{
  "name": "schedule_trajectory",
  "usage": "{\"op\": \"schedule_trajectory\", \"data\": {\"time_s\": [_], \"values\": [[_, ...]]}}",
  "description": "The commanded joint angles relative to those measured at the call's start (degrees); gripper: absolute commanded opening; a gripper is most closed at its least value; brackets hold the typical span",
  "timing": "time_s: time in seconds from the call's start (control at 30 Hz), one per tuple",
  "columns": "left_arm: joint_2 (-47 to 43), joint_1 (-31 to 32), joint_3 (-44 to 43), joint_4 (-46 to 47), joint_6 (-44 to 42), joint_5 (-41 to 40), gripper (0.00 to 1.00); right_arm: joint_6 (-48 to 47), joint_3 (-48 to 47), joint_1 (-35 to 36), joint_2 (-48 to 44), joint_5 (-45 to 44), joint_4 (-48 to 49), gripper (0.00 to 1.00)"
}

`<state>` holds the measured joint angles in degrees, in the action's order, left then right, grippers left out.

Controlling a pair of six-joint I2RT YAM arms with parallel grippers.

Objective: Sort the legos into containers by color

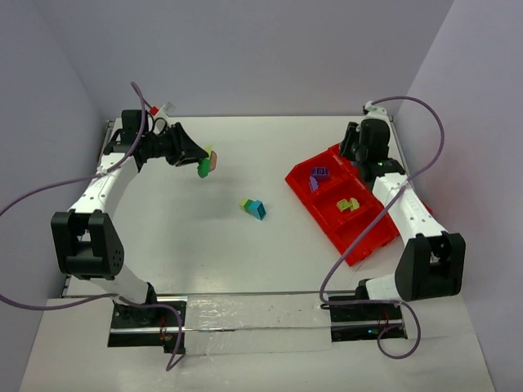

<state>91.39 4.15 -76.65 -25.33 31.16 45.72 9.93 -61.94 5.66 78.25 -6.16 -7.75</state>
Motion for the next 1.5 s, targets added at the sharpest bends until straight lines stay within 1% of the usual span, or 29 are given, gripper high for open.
{"op": "schedule_trajectory", "data": {"time_s": [0.0,0.1,0.17,0.3,0.33,0.43,0.47,0.53,0.57,0.6,0.7,0.8,1.07,1.2,1.33,1.37,1.43,1.47], "values": [[2.54,0.2,-5.0,1.6,-0.79,-1.87,0.0,10.69,-5.12,-4.7,4.64,-5.14,-2.19,0.0],[4.09,0.2,-7.09,-0.26,-1.88,-3.04,0.0,12.48,-9.25,-7.62,9.81,-5.23,-4.7,0.0],[5.21,0.24,-8.41,-1.29,-2.54,-3.7,0.0,12.34,-12.89,-8.37,12.8,-5.44,-6.26,0.0],[6.62,0.24,-9.31,-1.13,-2.77,-4.02,0.0,12.13,-16.89,-9.0,18.06,-5.7,-7.37,0.05],[7.25,0.27,-9.76,-1.42,-2.74,-3.92,0.0,12.07,-17.79,-9.09,19.46,-5.77,-7.59,0.09],[8.56,0.51,-11.15,-1.91,-2.86,-4.08,0.0,11.51,-22.2,-9.44,23.97,-6.14,-9.04,0.3],[8.89,0.58,-11.35,-1.98,-2.99,-4.47,0.0,11.31,-23.33,-9.44,24.51,-6.21,-9.24,0.36],[9.51,0.68,-11.77,-2.09,-3.08,-4.85,0.0,11.17,-24.99,-9.53,26.42,-6.23,-9.83,0.42],[9.77,0.68,-12.11,-2.38,-3.24,-4.94,0.0,11.14,-26.14,-9.53,27.18,-5.91,-10.21,0.51],[10.29,0.68,-12.63,-2.78,-3.47,-5.11,0.0,11.08,-27.58,-9.53,28.67,-5.28,-10.95,0.62],[10.91,0.85,-13.65,-3.69,-4.2,-5.45,0.0,11.57,-29.05,-9.53,30.36,-4.23,-11.84,0.74],[11.09,1.03,-14.48,-4.37,-4.87,-5.91,0.0,11.69,-29.03,-9.53,30.04,-4.38,-12.03,0.77],[11.07,2.31,-16.12,-6.43,-6.9,-8.3,0.0,11.49,-25.89,-9.44,25.01,-2.58,-10.25,0.77],[10.27,3.36,-16.69,-6.03,-6.51,-8.14,0.0,10.36,-24.84,-9.12,22.49,-0.3,-10.09,0.77],[8.9,4.56,-15.66,-4.05,-5.85,-6.37,0.0,7.71,-23.42,-6.72,17.92,5.23,-9.37,0.76],[8.86,4.87,-15.49,-3.83,-5.83,-5.61,0.0,6.37,-22.78,-5.74,16.6,7.84,-8.75,0.76],[8.64,5.67,-15.2,-3.25,-5.76,-4.36,0.0,1.71,-20.82,-2.75,13.24,16.23,-7.15,0.74],[8.14,5.74,-14.65,-2.43,-5.36,-3.08,0.0,-0.59,-20.47,0.21,12.17,19.85,-7.32,0.73]]}}
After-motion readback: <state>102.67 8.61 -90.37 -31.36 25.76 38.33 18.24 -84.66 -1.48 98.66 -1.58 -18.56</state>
